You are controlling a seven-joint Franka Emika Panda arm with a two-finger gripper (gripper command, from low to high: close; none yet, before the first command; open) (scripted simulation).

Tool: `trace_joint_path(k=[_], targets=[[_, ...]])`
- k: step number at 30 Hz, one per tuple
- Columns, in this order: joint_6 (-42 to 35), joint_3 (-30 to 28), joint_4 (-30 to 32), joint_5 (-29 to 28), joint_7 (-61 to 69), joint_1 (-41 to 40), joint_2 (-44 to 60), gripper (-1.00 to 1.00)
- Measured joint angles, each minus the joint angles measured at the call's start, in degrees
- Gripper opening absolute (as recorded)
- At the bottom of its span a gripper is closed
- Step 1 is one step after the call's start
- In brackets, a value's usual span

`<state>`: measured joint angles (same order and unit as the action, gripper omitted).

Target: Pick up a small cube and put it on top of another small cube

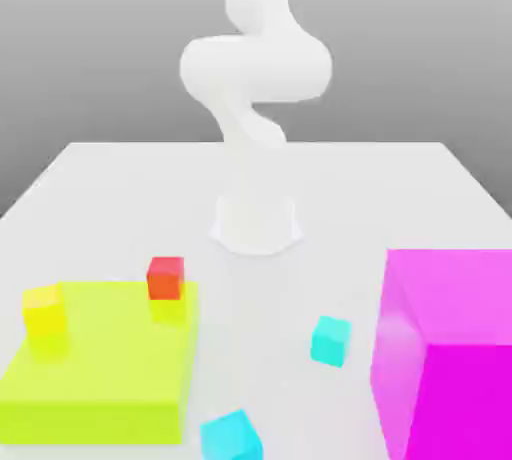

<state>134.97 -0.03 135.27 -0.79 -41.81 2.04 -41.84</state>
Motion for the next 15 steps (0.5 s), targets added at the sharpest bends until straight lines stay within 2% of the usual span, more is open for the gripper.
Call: trace_joint_path(k=[15], targets=[[23.3, -2.0, 24.6, -2.1, 32.5, 14.0, 30.4, 0.00]])
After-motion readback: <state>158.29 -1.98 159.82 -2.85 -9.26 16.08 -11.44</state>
